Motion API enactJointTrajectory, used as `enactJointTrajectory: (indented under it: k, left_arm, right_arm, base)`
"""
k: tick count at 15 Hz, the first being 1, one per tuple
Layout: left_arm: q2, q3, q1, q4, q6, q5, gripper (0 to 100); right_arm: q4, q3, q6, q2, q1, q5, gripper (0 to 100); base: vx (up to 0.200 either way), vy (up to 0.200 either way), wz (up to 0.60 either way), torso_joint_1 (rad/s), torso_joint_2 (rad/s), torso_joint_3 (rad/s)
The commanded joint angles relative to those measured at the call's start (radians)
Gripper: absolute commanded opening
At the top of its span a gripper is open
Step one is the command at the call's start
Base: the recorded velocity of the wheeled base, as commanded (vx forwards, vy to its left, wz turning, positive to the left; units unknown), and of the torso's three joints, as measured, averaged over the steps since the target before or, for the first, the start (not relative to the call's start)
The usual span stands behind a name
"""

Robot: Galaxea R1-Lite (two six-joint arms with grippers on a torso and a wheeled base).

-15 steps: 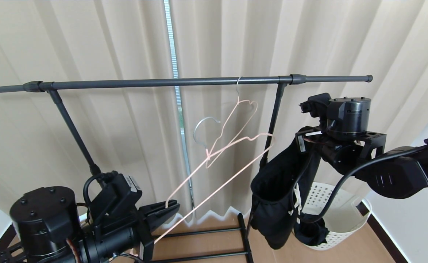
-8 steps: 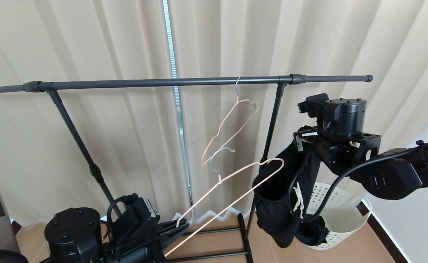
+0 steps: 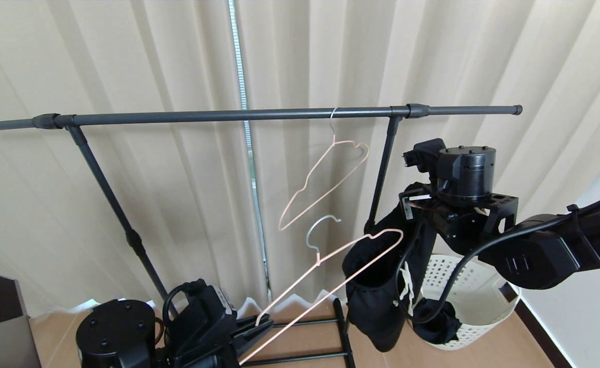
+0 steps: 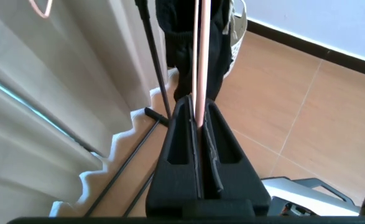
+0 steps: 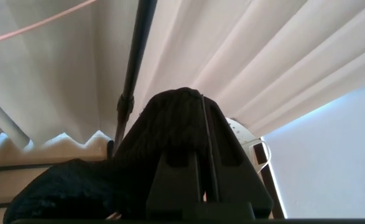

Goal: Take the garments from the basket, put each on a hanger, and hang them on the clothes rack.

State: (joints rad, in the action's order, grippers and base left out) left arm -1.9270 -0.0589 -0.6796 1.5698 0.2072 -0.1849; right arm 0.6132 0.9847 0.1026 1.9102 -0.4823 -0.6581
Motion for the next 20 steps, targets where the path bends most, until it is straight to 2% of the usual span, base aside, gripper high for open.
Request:
enactJointTrajectory:
  k: [1,4,8,11,13,16,20]
  left_arm:
    - [0.002,-0.013,0.000,0.001,-0.002,0.015,0]
    - [0.002,-0.045,0.000,0.001,-0.035,0.055,0]
    - [0.005,-0.065,0.000,0.001,-0.057,0.061,0]
    - [0.006,-0.064,-0.003,0.001,-0.085,0.059,0]
    - [0.010,-0.059,-0.017,0.001,-0.097,0.056,0]
    - [0.039,-0.065,-0.026,0.001,-0.150,0.053,0]
    - [0.082,-0.075,-0.026,0.001,-0.170,0.045,0]
  right_arm:
    - [0.000,-0.004,-0.001,0.003,-0.015,0.000,0]
    - [0.007,-0.012,-0.004,0.000,-0.061,-0.008,0]
    - [0.007,-0.015,-0.026,-0.003,-0.101,-0.015,0]
    - [0.008,-0.009,-0.032,0.003,-0.105,-0.015,0]
    - [0.069,-0.006,-0.034,0.012,-0.104,-0.017,0]
    - [0.072,-0.003,-0.040,0.012,-0.105,-0.015,0]
    - [0.106,0.000,-0.040,0.012,-0.105,-0.015,0]
  base:
    - [0.000,0.000,0.00,0.000,0.00,0.000]
    - [0.000,0.000,0.00,0.000,0.00,0.000]
    - [0.000,0.000,0.00,0.000,0.00,0.000]
    - [0.000,0.000,0.00,0.000,0.00,0.000]
    - [0.000,0.000,0.00,0.000,0.00,0.000]
    - [0.000,0.000,0.00,0.000,0.00,0.000]
    - [0.000,0.000,0.00,0.000,0.00,0.000]
